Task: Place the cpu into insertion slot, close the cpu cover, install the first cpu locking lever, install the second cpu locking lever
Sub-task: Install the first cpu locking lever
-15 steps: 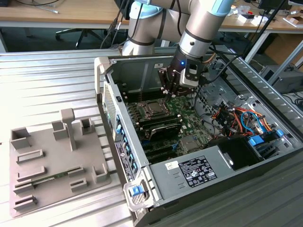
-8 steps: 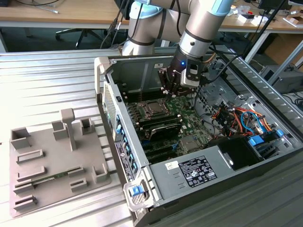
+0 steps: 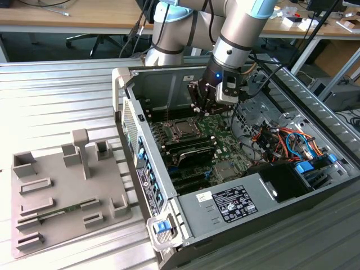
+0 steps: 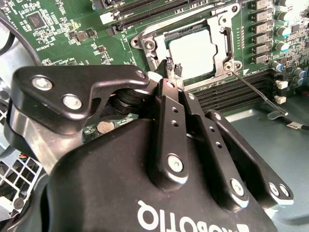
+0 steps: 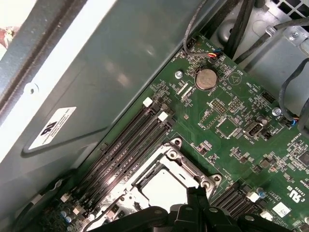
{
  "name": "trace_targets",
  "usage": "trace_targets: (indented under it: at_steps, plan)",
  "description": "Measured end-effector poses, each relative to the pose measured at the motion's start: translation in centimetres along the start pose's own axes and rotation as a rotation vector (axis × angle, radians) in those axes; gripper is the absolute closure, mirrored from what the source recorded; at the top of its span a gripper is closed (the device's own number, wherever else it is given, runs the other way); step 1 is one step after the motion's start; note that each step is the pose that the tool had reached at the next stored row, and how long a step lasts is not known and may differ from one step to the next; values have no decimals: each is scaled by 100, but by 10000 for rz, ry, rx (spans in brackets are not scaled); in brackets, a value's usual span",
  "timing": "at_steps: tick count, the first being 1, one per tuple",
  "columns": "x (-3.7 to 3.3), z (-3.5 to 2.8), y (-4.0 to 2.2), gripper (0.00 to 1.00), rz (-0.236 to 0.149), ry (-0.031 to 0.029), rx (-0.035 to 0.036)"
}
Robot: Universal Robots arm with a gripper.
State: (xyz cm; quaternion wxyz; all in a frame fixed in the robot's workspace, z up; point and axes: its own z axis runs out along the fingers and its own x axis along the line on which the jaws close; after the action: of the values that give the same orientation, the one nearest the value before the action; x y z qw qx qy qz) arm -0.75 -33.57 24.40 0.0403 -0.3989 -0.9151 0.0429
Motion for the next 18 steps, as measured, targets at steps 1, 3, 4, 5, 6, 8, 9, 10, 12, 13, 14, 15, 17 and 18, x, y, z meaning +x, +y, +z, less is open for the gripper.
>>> trace_targets:
  at_steps: [1,3,4,5,6,8,9,10,12,13,14,15,17,18]
  plan:
    - [0,0,0,89,-50,-6,2]
    - [0,0,0,89,-137,-15,6]
    - [0,0,0,89,-203,-23,8]
    - [0,0,0,89,-280,-31,11]
    - [0,0,0,89,-315,-35,13]
    - [0,0,0,89,-404,-45,16]
    - [0,0,0,89,-470,-53,19]
    - [0,0,0,89,-513,-57,21]
    - [0,0,0,89,-603,-68,25]
    - [0,0,0,89,-641,-72,26]
    - [0,0,0,89,-676,-75,27]
    - [0,0,0,89,-707,-79,29]
    - [0,0,0,89,-790,-88,32]
    - [0,0,0,89,-821,-92,33]
